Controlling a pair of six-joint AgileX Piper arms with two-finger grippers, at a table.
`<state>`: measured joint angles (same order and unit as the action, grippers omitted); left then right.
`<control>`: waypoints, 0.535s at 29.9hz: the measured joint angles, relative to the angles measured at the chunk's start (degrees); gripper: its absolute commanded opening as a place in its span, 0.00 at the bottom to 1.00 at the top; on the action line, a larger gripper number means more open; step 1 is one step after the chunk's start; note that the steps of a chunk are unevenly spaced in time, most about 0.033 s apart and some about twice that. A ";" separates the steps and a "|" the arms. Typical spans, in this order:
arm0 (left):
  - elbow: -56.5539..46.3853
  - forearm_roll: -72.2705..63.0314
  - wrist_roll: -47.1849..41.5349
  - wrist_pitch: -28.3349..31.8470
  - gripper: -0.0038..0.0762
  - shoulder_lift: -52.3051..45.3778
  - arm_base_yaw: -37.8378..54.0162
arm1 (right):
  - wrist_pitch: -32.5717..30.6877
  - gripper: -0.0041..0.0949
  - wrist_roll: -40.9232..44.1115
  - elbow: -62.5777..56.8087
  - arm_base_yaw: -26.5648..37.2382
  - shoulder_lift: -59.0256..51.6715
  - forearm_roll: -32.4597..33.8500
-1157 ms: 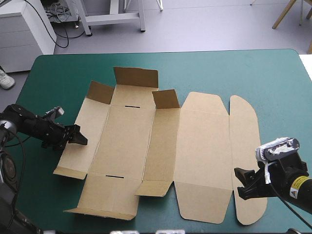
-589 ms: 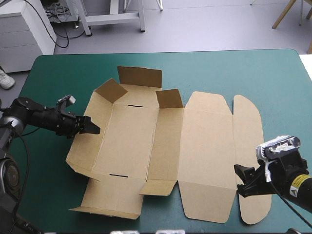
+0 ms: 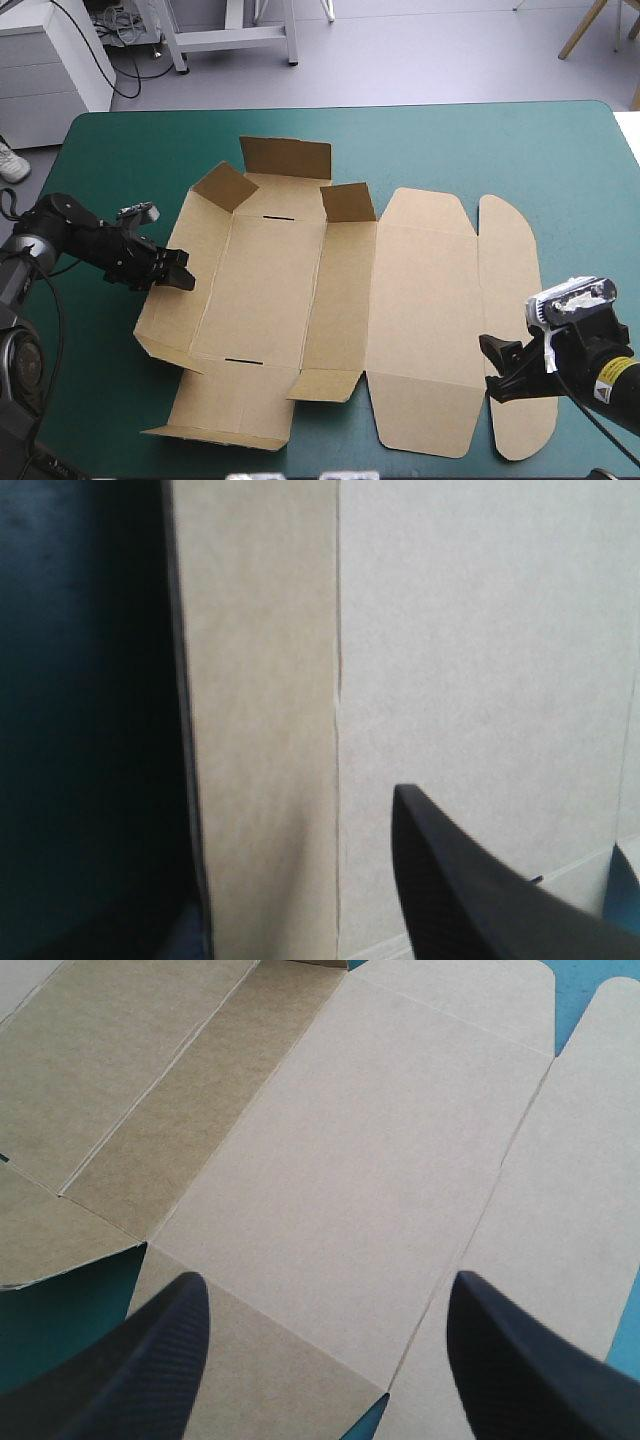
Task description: Fold the box
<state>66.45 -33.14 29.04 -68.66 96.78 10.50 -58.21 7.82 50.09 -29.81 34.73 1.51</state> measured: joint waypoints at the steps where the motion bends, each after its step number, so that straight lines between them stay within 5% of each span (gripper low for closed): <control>1: 0.00 0.70 0.00 0.00 0.35 -0.05 -0.83 | 0.04 0.67 0.00 0.00 0.00 0.00 0.00; 9: 0.00 3.11 -0.04 -0.06 0.04 -0.05 -2.93 | 0.41 0.67 0.00 0.00 0.00 0.00 0.38; 16: 0.74 7.91 0.41 0.05 0.04 -0.34 -5.97 | 0.41 0.67 0.21 0.00 0.00 0.00 0.38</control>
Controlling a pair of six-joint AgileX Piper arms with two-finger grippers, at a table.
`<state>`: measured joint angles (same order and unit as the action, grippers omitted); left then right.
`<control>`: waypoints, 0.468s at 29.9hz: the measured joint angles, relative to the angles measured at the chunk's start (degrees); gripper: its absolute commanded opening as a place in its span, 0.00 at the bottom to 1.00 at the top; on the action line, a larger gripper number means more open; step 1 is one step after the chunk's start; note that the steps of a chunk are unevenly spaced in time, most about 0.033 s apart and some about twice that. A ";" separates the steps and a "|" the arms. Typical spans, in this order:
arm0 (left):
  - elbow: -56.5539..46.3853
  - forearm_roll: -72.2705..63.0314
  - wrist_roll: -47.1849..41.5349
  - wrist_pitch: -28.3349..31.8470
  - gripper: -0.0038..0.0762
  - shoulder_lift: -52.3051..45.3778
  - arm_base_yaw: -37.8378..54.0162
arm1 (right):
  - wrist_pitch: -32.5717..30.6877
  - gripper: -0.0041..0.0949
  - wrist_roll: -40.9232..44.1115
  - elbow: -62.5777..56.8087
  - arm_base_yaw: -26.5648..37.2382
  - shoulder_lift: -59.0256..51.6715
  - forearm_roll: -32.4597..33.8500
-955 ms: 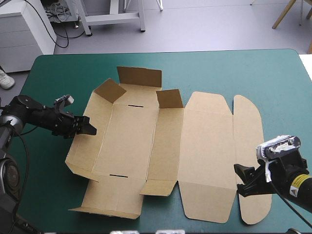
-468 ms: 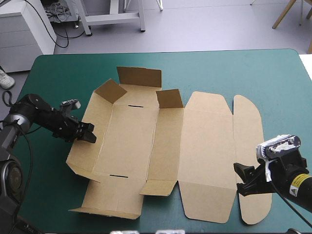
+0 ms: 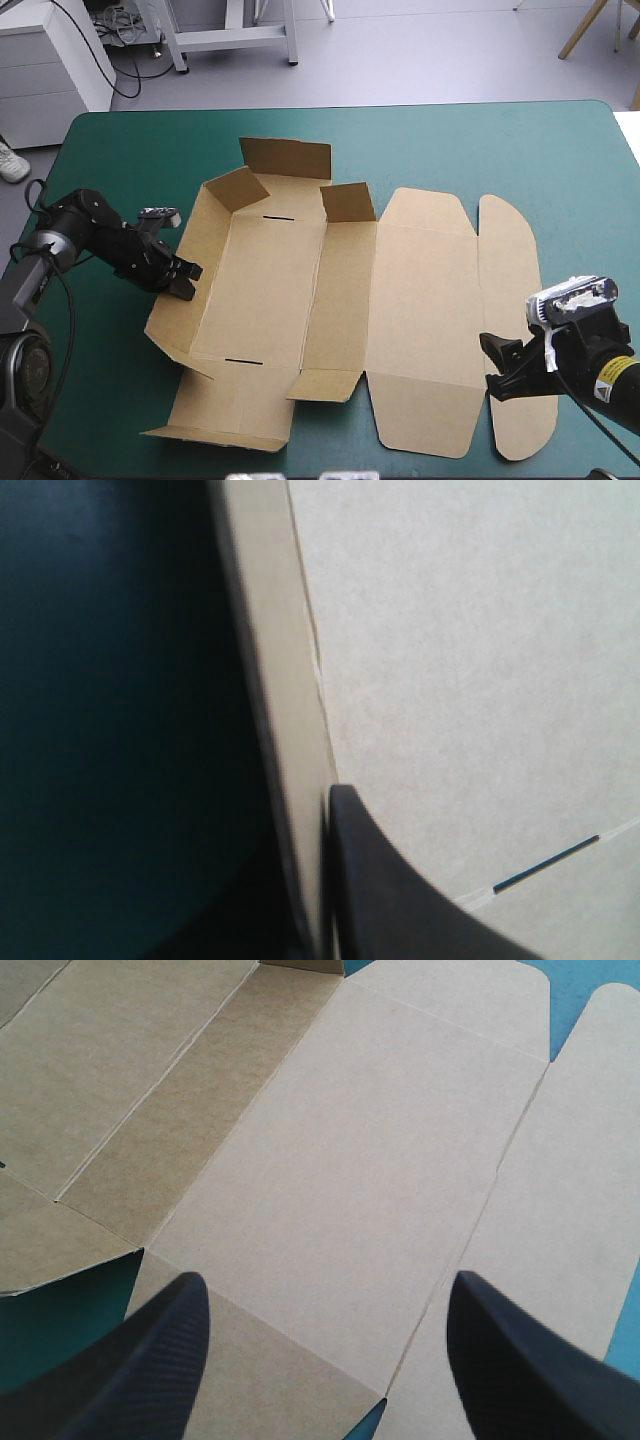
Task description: Fold the box
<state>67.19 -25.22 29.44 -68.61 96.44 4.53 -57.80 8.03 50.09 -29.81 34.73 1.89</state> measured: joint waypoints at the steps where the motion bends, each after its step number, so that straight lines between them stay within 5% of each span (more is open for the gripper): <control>1: 0.41 0.86 -0.05 0.00 0.04 0.00 -0.71 | 0.00 0.67 0.00 0.00 0.00 0.00 0.00; 14: 11.38 7.01 12.53 -1.28 0.04 0.00 -7.01 | 0.00 0.67 0.79 0.00 0.00 0.00 0.18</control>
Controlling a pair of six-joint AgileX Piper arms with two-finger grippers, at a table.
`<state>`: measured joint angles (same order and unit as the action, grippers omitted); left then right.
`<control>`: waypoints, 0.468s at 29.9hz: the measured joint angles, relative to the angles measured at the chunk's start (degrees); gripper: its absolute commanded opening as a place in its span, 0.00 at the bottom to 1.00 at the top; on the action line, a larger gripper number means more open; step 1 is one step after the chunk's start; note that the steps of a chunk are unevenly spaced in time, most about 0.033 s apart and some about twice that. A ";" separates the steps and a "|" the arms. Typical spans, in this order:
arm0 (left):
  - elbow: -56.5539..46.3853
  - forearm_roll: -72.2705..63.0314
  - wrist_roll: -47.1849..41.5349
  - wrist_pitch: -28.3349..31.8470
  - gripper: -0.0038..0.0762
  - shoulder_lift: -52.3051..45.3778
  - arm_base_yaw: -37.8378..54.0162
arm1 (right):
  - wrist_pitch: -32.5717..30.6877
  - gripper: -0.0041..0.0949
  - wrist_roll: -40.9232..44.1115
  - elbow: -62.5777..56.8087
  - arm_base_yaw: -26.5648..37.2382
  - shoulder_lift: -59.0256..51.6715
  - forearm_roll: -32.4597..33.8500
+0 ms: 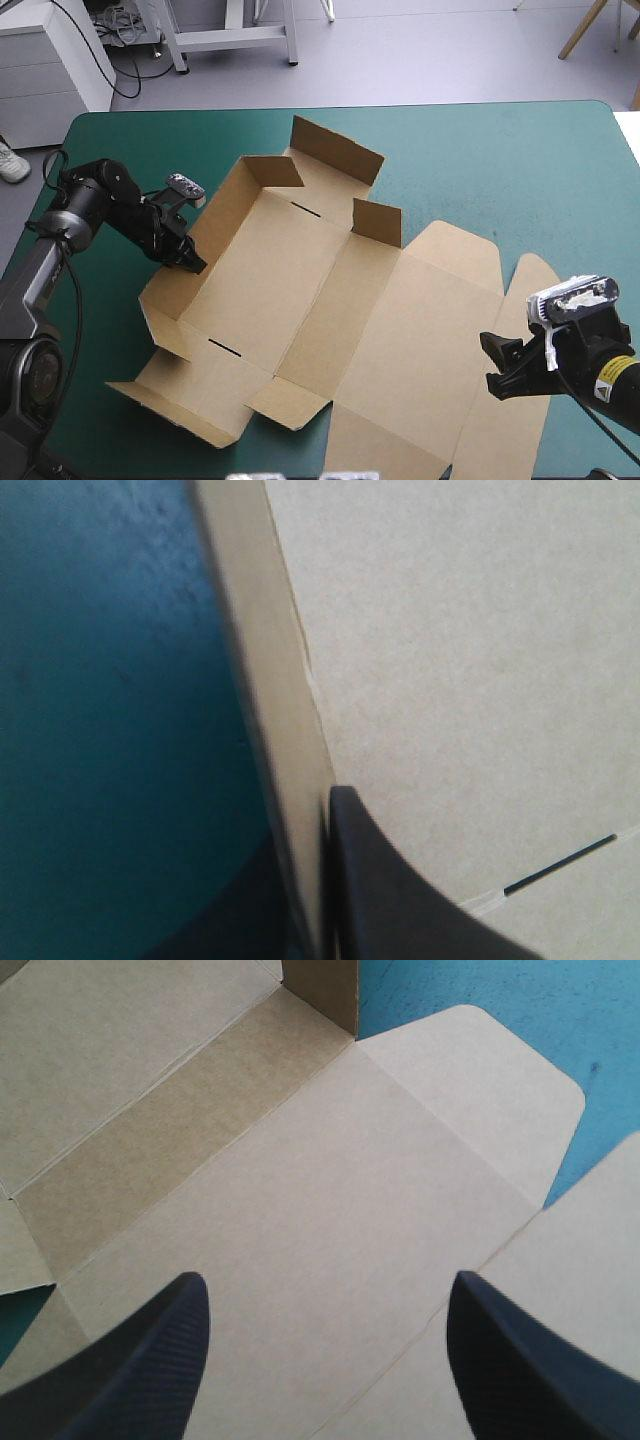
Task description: Fold the box
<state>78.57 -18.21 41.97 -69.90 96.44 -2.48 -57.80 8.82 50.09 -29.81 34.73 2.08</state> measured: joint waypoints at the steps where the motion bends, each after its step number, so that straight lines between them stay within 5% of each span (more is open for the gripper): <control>1: 0.89 0.41 0.99 -0.16 0.04 0.00 -0.54 | 0.00 0.67 0.17 0.00 0.00 0.00 0.00; 8: 7.77 8.60 7.23 3.89 0.04 0.05 -5.98 | 0.00 0.67 1.34 0.00 0.00 0.00 0.00; 14: 11.93 15.46 10.03 17.51 0.04 0.10 -12.17 | 0.00 0.67 6.97 0.00 0.00 0.00 1.13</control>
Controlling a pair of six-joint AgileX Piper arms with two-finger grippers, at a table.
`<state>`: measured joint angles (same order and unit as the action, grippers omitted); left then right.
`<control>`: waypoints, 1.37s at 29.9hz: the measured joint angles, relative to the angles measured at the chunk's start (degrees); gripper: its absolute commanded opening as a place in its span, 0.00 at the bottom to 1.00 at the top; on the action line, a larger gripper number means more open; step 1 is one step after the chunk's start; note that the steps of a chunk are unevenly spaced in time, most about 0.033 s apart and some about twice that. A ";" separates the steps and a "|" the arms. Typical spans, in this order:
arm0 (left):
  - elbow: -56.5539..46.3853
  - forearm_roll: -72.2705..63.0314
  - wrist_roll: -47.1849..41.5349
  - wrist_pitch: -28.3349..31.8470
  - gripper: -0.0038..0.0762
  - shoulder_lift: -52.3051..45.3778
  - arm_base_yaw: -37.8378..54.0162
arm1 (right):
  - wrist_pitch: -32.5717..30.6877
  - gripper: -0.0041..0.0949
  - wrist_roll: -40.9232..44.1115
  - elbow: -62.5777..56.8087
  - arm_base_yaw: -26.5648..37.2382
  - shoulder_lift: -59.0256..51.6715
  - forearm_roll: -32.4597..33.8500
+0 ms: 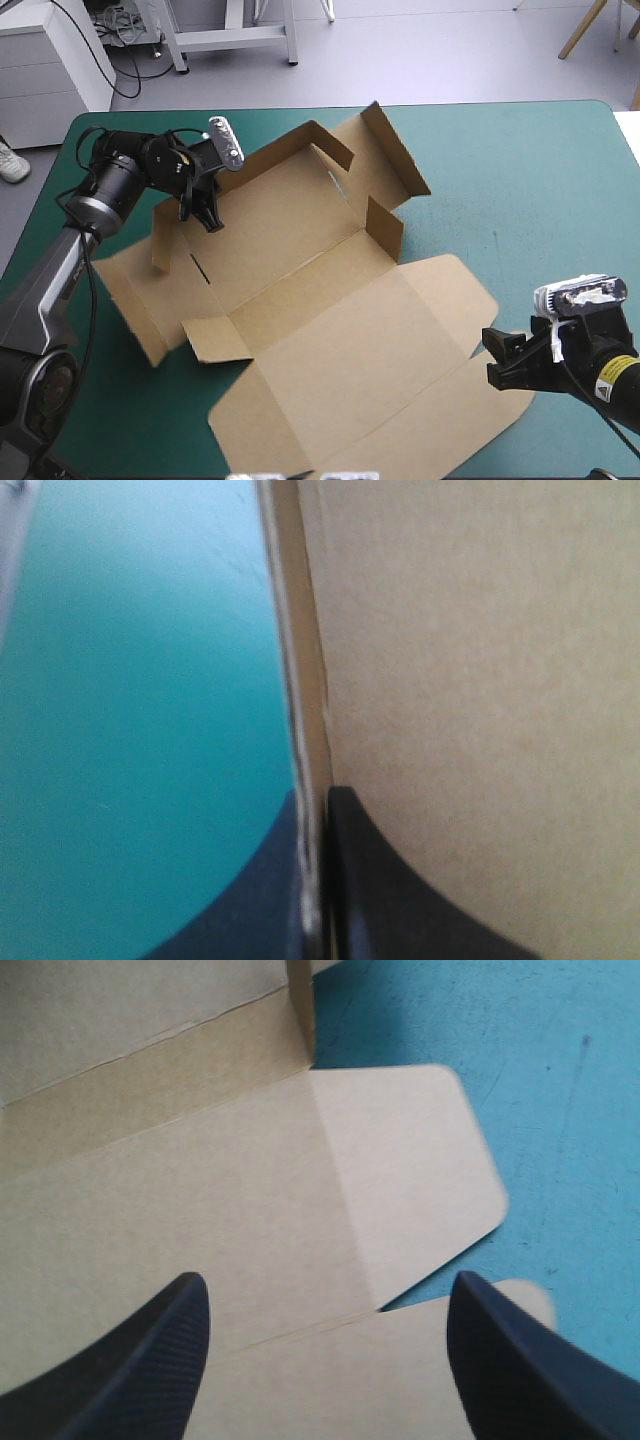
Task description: Fold the box
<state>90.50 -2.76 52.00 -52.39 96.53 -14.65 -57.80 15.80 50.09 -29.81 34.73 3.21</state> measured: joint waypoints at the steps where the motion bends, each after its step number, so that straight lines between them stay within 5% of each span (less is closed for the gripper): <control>1: 0.15 1.42 0.36 2.32 0.04 0.00 -1.23 | 0.00 0.67 1.08 0.00 0.00 0.00 0.48; 13: 0.52 19.29 0.58 11.86 0.04 0.12 -16.21 | 0.00 0.67 11.40 0.00 0.00 0.00 11.63; 22: -0.21 35.44 -15.58 12.16 0.04 0.12 -28.37 | -0.66 0.60 17.62 3.75 0.00 0.00 27.48; 31: -6.96 57.64 -33.68 11.76 0.04 -0.05 -39.84 | -0.66 0.59 19.02 7.21 0.00 0.00 29.70; 41: -8.00 61.75 -44.07 8.83 0.04 -0.07 -46.07 | -0.91 0.59 18.32 10.76 0.00 4.45 28.42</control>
<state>82.50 58.99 7.93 -43.56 96.47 -60.72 -58.70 34.11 60.85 -29.81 39.18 31.63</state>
